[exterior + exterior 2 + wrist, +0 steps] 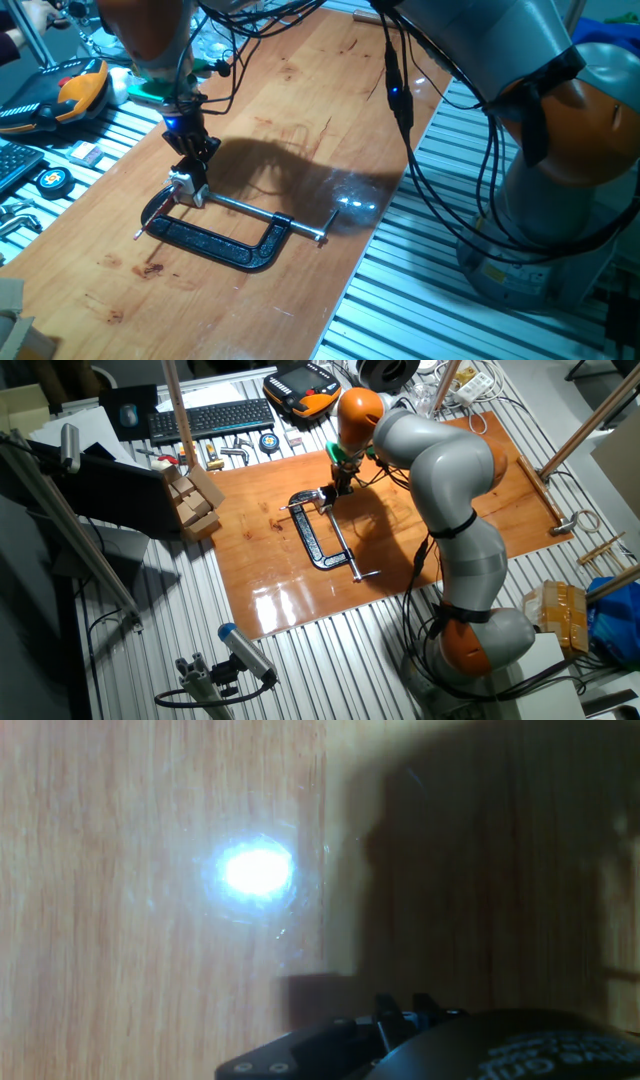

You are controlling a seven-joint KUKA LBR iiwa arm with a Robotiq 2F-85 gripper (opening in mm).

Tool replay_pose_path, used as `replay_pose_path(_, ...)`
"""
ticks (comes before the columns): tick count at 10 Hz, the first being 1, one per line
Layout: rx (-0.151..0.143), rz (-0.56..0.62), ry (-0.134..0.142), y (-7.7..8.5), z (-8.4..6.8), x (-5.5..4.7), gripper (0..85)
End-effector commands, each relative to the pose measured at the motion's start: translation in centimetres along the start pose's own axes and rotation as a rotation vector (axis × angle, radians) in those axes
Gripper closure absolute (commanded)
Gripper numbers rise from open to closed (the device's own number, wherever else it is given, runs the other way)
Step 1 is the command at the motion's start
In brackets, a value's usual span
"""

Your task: Sharpen the pencil with a pencil sharpener

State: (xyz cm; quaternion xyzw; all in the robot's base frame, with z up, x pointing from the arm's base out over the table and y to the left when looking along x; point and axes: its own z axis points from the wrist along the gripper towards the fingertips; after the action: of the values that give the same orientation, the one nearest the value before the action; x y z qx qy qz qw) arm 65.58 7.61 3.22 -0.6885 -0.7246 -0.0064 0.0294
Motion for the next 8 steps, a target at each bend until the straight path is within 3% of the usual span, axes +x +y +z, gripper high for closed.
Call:
replay_pose_path(1,-0.010,-0.010,0.002,-0.01,0.02,0.06,85.0)
replay_pose_path(2,-0.020,-0.018,0.003,0.05,-0.04,0.11,85.0)
replay_pose_path(6,-0.004,-0.019,-0.019,0.07,-0.04,0.22,17.0)
replay_pose_path(7,0.000,-0.022,-0.027,0.07,-0.25,0.19,17.0)
replay_pose_path(8,0.000,-0.027,-0.035,0.04,-0.46,0.09,0.0)
